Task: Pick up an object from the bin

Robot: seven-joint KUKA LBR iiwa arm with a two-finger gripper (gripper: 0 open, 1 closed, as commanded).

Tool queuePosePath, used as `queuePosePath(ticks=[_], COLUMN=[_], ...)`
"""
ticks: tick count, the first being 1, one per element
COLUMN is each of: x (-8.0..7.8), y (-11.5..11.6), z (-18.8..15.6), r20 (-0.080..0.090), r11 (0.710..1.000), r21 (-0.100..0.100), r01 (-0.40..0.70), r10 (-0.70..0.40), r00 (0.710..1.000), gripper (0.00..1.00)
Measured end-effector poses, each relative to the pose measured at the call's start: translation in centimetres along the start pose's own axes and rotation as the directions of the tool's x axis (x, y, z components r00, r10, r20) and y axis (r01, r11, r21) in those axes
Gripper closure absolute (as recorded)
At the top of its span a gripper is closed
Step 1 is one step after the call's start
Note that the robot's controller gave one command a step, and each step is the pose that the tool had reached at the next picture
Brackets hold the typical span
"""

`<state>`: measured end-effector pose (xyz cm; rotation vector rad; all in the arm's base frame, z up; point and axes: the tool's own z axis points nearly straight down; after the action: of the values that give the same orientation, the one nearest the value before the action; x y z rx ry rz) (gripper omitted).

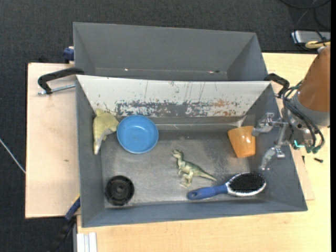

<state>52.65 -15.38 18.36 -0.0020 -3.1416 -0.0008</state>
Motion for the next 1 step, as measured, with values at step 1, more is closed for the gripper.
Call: queuePosePath(ticks=[1], x=[2.01], y=[1.78], z=[9.57], r20=[0.005], r11=[0.997], r21=[-0.001], r01=[-0.082], r10=[0.082], r00=[0.997], gripper=[0.00])
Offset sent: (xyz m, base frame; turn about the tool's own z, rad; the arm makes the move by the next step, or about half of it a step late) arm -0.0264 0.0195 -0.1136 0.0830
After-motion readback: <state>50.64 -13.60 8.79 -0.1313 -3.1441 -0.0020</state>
